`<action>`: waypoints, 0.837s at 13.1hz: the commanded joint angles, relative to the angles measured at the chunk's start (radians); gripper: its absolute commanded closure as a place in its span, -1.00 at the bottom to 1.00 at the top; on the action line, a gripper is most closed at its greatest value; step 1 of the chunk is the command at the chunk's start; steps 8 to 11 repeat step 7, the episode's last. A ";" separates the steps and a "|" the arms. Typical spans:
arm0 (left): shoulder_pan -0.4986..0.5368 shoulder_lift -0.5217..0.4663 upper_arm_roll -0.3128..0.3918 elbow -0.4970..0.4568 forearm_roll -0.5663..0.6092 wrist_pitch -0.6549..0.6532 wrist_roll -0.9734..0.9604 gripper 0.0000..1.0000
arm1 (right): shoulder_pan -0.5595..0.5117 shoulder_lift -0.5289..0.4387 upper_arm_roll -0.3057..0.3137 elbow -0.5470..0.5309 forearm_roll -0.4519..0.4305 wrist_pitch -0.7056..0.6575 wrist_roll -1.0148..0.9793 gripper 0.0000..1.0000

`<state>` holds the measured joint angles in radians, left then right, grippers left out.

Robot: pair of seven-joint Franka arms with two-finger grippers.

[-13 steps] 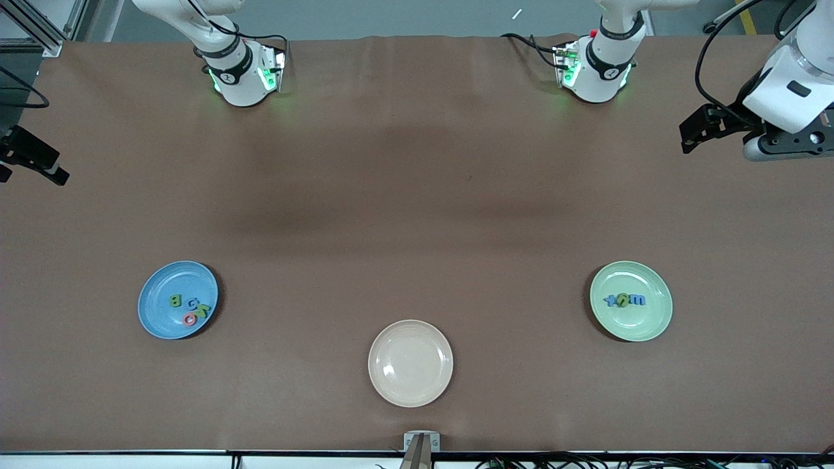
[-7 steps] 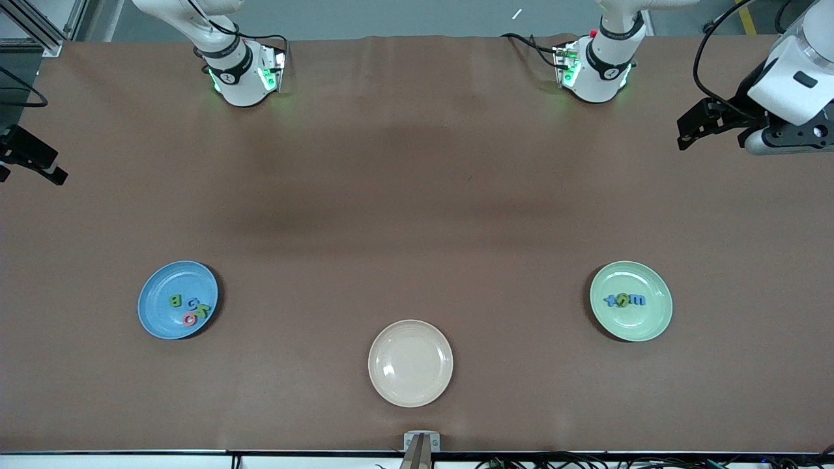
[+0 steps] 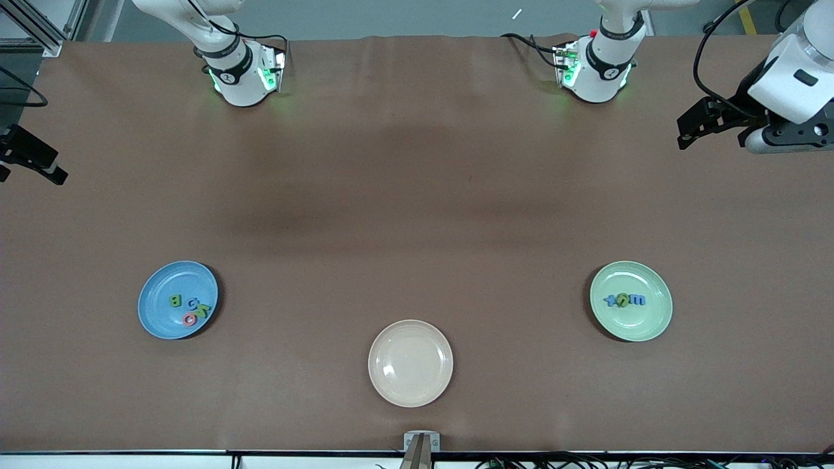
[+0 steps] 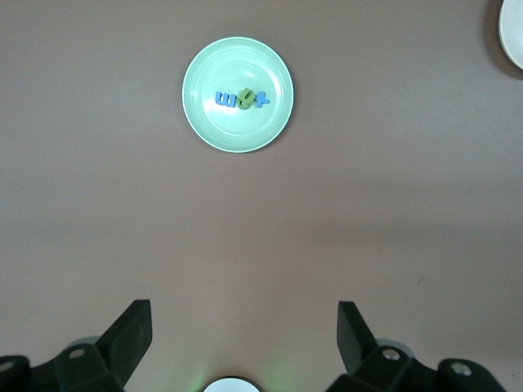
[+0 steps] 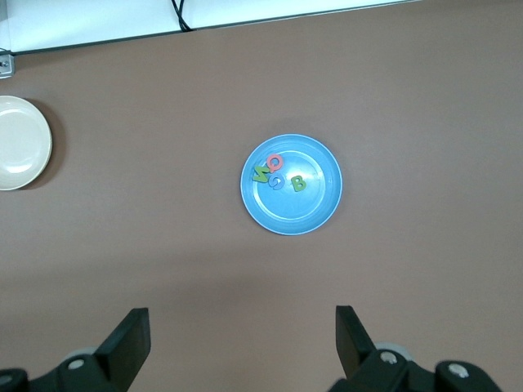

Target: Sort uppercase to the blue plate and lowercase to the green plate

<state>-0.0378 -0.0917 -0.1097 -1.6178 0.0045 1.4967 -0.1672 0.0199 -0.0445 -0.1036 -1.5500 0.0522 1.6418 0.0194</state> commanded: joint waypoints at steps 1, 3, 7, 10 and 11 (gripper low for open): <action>0.053 -0.014 -0.050 -0.001 -0.005 0.008 0.020 -1.00 | -0.008 0.005 0.007 0.016 0.003 -0.011 0.014 -1.00; 0.064 -0.013 -0.062 0.001 -0.006 0.008 0.021 -1.00 | -0.008 0.005 0.007 0.016 0.003 -0.013 0.014 -1.00; 0.065 0.027 -0.056 0.071 -0.014 -0.004 0.017 -1.00 | -0.008 0.005 0.007 0.016 0.003 -0.013 0.014 -1.00; 0.065 0.027 -0.056 0.071 -0.014 -0.004 0.017 -1.00 | -0.008 0.005 0.007 0.016 0.003 -0.013 0.014 -1.00; 0.065 0.027 -0.056 0.071 -0.014 -0.004 0.017 -1.00 | -0.008 0.005 0.007 0.016 0.003 -0.013 0.014 -1.00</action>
